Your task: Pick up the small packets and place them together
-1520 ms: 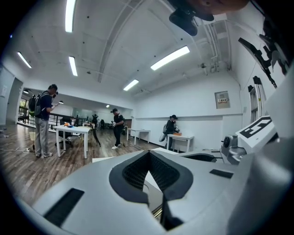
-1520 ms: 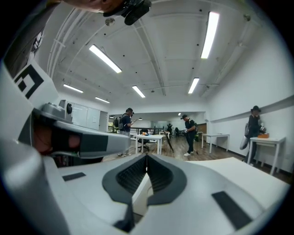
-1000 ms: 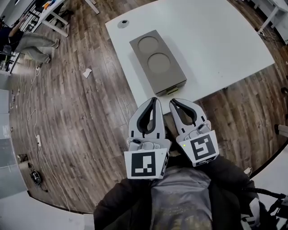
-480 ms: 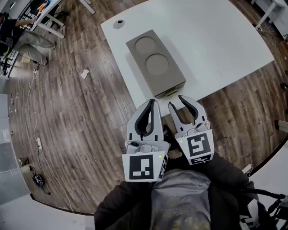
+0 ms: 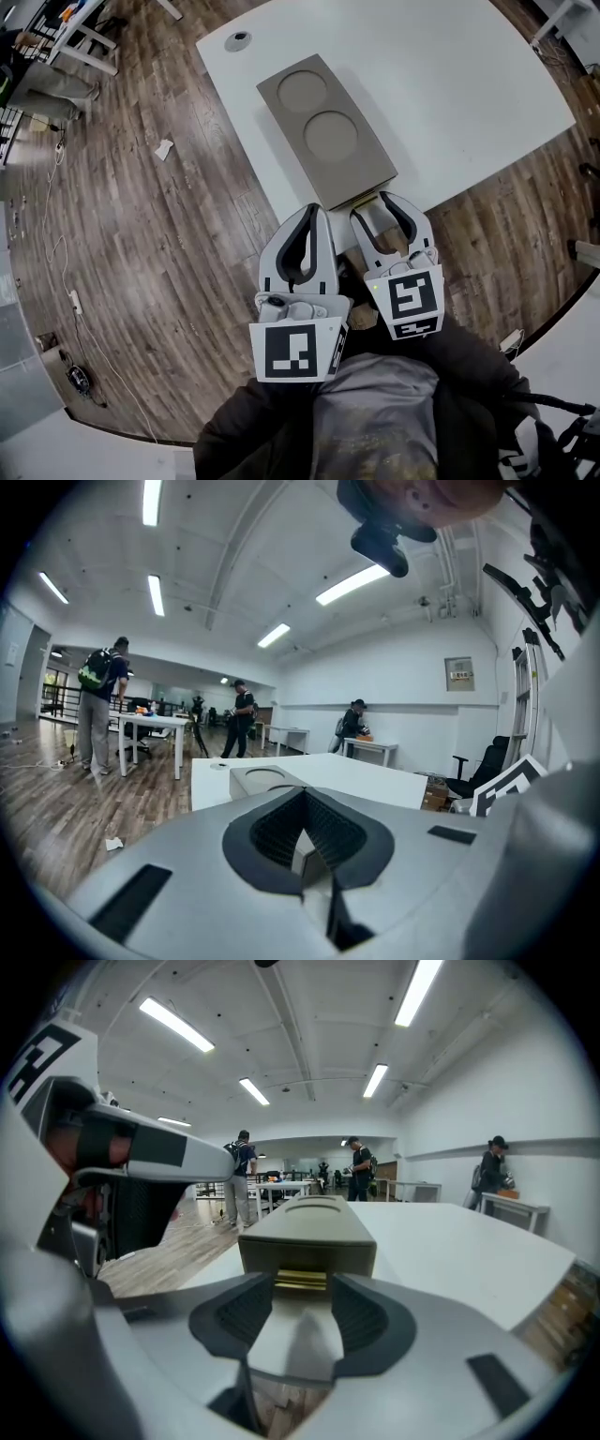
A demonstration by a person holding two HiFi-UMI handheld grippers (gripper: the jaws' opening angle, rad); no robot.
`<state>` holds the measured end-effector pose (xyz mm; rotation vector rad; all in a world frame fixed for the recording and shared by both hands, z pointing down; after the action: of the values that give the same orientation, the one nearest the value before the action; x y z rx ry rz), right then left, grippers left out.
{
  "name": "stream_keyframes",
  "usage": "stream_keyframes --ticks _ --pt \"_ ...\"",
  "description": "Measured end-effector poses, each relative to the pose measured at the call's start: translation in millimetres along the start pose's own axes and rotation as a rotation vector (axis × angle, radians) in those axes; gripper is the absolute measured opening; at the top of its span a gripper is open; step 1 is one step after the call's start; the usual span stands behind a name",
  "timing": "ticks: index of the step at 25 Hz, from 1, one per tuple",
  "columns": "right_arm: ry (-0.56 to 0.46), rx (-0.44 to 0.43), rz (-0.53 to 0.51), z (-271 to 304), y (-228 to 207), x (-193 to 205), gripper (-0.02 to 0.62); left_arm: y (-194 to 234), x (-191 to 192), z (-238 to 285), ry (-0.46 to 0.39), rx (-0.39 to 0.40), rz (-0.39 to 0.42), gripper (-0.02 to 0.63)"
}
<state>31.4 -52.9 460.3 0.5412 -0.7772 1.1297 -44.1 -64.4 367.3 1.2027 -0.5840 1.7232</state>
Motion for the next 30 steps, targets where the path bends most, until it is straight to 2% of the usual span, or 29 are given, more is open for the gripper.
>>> stream_keyframes --ticks 7,21,30 --pt "0.078 0.027 0.036 15.5 -2.2 4.5 0.187 10.0 -0.5 7.8 0.023 0.018 -0.013 0.002" --pt "0.041 0.052 0.063 16.4 -0.9 6.7 0.181 11.5 11.0 0.7 0.079 0.05 0.0 0.002" --pt "0.035 0.038 0.07 -26.4 6.3 40.8 0.179 -29.1 21.2 -35.3 0.067 0.053 0.024 0.002"
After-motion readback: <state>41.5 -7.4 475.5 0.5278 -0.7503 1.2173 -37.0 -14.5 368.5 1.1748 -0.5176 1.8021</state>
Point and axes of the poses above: the fingertips, and each gripper's own axes: z forward along the fingers, y to its left, x out of its underside, the point moved 1 cm from there along -z, backward along the fingers, and after that the axes turned 12 degrees about y, right-handed, at the moved point
